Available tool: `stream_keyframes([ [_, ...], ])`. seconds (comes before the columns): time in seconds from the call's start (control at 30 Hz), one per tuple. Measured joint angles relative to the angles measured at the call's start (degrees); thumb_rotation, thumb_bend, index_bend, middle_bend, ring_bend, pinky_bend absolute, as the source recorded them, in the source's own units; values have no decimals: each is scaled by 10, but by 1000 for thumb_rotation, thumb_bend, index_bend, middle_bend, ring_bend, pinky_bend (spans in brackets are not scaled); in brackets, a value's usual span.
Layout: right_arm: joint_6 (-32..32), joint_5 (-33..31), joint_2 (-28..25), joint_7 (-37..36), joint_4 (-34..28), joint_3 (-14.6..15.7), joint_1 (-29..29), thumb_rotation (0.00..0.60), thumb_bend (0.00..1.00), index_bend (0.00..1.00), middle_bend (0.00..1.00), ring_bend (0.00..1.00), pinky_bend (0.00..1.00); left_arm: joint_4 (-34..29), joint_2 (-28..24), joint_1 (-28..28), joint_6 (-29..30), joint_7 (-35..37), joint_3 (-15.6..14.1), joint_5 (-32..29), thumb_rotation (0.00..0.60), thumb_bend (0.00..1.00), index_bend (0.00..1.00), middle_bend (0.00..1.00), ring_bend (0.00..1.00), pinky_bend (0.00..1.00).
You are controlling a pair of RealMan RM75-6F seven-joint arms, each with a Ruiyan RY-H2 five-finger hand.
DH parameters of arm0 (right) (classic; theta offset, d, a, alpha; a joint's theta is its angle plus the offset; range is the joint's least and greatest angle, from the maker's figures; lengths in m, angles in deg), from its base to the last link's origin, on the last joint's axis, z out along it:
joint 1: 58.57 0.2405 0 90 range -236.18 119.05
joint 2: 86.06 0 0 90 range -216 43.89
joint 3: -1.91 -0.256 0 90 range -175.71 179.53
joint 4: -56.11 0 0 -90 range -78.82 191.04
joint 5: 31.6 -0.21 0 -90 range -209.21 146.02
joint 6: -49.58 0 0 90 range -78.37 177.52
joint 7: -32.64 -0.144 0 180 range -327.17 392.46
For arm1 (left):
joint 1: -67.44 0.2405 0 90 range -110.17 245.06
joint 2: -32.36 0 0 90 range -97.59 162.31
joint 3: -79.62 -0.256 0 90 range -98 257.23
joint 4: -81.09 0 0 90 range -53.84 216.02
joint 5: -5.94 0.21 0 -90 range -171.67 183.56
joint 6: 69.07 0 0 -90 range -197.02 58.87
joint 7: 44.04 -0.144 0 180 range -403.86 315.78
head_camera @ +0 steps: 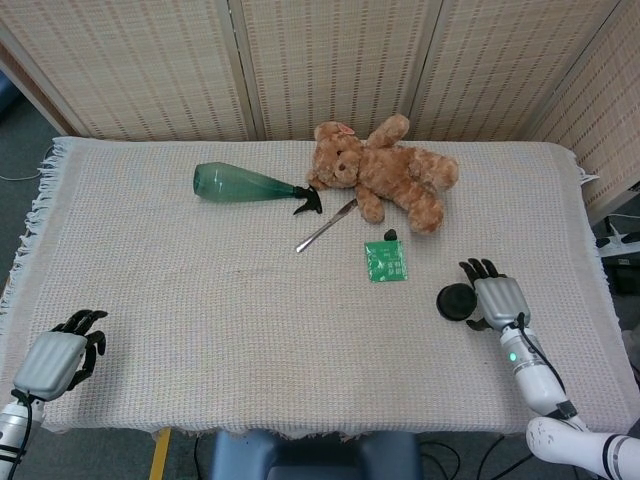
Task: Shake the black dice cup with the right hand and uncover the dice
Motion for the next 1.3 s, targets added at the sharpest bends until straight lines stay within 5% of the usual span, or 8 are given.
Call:
stream_keyframes([
  [0.37, 1, -23, 14, 27, 12, 5, 7, 600, 91, 406, 355, 412, 459, 1, 0, 0, 0, 1, 0, 0, 600, 765, 571, 182, 143, 436],
  [0.77, -46, 37, -1, -1, -20, 8, -12, 600, 90, 423, 366, 423, 469, 0, 0, 0, 0, -1, -1, 1, 600, 764, 570, 182, 144, 436],
  [1.03, -108, 120, -73, -17, -92, 42, -60, 600, 90, 424, 366, 423, 469, -1, -1, 2, 5, 0, -1, 3, 600, 765, 570, 183, 144, 436],
  [1.3, -91, 88, -106, 25, -99, 76, -84, 600, 90, 421, 367, 423, 469, -1, 0, 3, 8, -1, -1, 6, 600, 765, 571, 183, 144, 435],
])
